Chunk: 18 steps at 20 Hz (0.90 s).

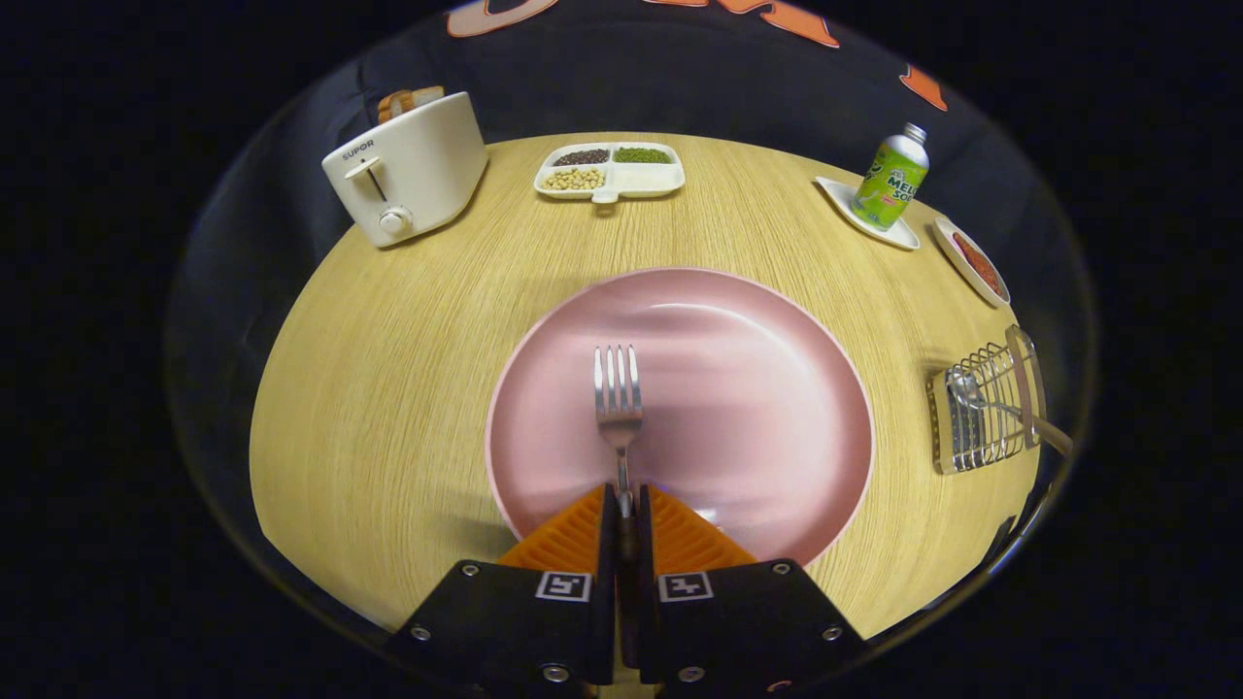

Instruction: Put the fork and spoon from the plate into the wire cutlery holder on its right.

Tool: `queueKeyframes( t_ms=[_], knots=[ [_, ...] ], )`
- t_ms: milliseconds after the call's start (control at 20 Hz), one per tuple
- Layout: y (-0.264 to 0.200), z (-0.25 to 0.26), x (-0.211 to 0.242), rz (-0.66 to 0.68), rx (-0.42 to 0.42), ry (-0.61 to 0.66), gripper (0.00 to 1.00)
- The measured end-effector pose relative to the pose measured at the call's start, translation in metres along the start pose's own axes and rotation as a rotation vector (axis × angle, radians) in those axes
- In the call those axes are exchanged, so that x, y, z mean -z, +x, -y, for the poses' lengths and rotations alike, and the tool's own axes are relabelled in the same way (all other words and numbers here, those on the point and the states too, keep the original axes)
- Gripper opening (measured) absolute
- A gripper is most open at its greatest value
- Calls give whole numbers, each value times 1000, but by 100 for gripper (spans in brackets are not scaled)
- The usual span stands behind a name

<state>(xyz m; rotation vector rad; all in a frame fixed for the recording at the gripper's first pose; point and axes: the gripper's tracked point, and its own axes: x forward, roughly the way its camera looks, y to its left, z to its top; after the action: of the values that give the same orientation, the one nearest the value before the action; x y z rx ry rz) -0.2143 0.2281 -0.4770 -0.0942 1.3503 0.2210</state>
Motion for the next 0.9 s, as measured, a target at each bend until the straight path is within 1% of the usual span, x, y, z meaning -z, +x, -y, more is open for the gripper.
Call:
queueKeyframes(
  t_ms=[50,150,350,450,600,700,900],
  knots=[
    [-1,0,-1,3,-12,12,8],
    [-7,1,-8,32,-39,24,5],
    [-32,19,-28,104,-43,42,4],
    [-50,36,-42,150,-37,50,4],
    [-77,65,-62,207,-19,72,4],
    [-95,90,-74,249,8,82,4],
    [-125,146,-78,276,70,86,4]
  ],
)
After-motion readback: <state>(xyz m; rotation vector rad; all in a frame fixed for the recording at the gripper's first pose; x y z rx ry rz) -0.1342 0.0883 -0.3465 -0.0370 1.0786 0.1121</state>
